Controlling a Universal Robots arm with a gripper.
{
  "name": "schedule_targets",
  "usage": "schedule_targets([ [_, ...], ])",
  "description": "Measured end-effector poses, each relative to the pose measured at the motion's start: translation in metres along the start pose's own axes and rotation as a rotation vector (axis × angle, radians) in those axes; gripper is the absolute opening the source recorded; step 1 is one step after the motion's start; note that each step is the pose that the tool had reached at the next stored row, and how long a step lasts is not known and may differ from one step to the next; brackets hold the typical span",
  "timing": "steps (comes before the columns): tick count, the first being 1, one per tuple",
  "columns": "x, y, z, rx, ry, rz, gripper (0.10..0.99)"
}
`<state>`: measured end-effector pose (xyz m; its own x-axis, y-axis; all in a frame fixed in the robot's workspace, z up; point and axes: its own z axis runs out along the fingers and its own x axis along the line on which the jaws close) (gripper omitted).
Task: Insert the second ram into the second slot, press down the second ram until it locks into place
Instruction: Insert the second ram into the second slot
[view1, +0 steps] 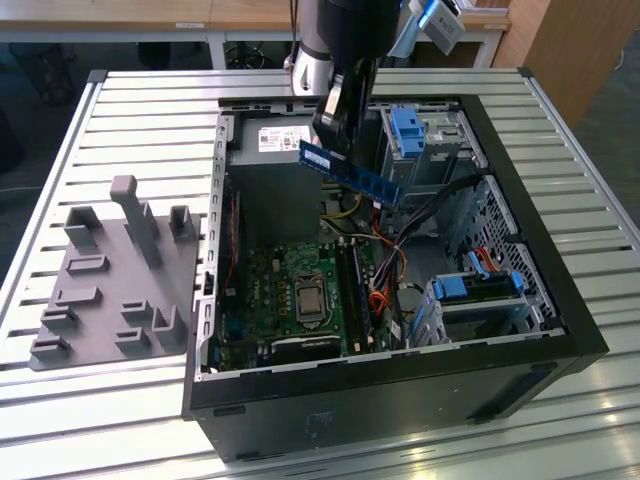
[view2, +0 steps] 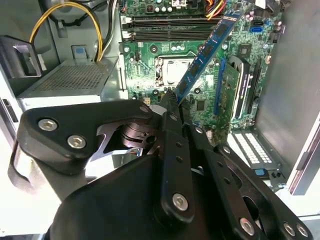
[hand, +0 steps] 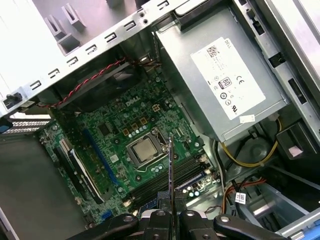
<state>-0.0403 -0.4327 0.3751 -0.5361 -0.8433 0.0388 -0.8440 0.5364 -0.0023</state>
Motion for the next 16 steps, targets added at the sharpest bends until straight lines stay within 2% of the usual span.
schedule_targets([
  [16,0.0,0.0,0.0,-0.004,0.0004,0.103,0.137],
])
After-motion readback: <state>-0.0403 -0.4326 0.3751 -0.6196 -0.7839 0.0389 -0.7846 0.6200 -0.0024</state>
